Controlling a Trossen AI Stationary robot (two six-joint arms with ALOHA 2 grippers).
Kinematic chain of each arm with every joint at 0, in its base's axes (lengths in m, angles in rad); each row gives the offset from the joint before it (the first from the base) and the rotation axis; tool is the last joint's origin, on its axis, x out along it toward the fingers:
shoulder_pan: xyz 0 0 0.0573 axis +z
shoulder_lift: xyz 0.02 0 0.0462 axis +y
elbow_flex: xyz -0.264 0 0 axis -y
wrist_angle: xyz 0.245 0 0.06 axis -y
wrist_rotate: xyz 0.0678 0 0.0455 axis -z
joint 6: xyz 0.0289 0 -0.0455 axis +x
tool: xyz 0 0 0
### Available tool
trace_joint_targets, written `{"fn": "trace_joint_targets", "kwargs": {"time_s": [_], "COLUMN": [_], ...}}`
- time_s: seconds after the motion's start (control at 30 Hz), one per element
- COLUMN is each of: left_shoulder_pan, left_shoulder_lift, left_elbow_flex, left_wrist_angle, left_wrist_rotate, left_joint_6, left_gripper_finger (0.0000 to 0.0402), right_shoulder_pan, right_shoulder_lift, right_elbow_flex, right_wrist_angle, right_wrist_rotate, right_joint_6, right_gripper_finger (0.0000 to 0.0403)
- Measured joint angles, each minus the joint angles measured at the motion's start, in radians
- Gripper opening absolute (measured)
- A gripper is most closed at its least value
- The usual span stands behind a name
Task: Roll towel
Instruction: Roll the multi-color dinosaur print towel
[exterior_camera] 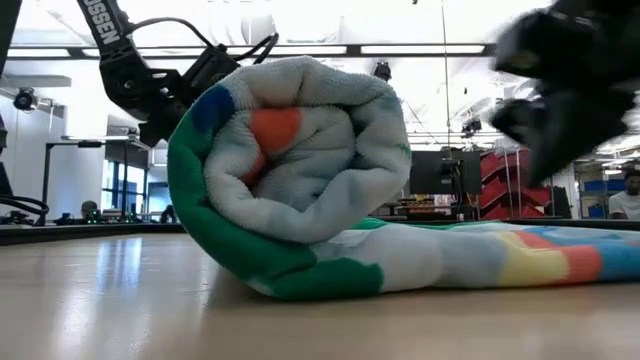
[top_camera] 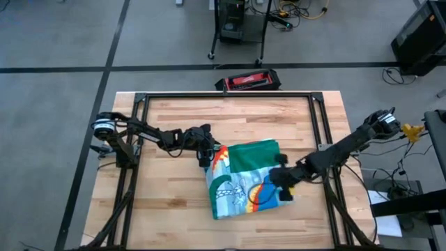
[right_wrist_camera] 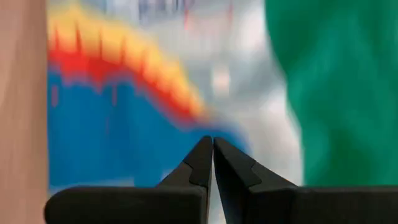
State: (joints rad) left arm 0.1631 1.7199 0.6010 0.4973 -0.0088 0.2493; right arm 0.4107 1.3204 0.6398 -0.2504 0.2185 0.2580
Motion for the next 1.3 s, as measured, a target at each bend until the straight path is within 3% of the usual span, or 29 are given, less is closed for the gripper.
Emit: {"fn": "trace_joint_targets", "kwargs": {"time_s": [0.2, 0.3, 0.4, 0.57, 0.83, 1.1, 1.2, 1.3], "left_shoulder_pan": [0.001, 0.001, 0.0, 0.001, -0.01, -0.134, -0.221, -0.314], "left_shoulder_lift": [0.0, -0.002, -0.006, -0.015, -0.169, -0.439, -0.482, -0.493], "left_elbow_flex": [0.0, -0.001, -0.002, -0.002, -0.003, -0.026, -0.086, -0.166], "left_wrist_angle": [0.012, 0.028, 0.031, 0.034, -0.115, -0.456, -0.501, -0.487], "left_wrist_rotate": [-0.035, -0.038, -0.058, -0.096, -0.127, -0.27, -0.326, -0.351], "left_joint_6": [0.0, 0.0, -0.002, 0.004, 0.011, -0.109, -0.221, -0.359], "left_gripper_finger": [0.0118, 0.0118, 0.0118, 0.0118, 0.0118, 0.0118, 0.0118, 0.0118], "right_shoulder_pan": [-0.128, -0.176, -0.192, -0.186, -0.194, -0.195, -0.195, -0.188], "right_shoulder_lift": [0.114, 0.225, 0.369, 0.567, 0.671, 0.633, 0.565, 0.481], "right_elbow_flex": [0.0, 0.017, 0.089, 0.256, 0.339, 0.337, 0.324, 0.291], "right_wrist_angle": [0.545, 0.798, 0.909, 0.918, 0.882, 0.859, 0.826, 0.714], "right_wrist_rotate": [-0.124, -0.283, -0.375, -0.38, -0.375, -0.342, -0.327, -0.247], "right_joint_6": [-0.352, -0.41, -0.408, -0.39, -0.389, -0.425, -0.459, -0.486], "right_gripper_finger": [0.0002, 0.0002, 0.0002, 0.0002, 0.0002, 0.0002, 0.0002, 0.0002]}}
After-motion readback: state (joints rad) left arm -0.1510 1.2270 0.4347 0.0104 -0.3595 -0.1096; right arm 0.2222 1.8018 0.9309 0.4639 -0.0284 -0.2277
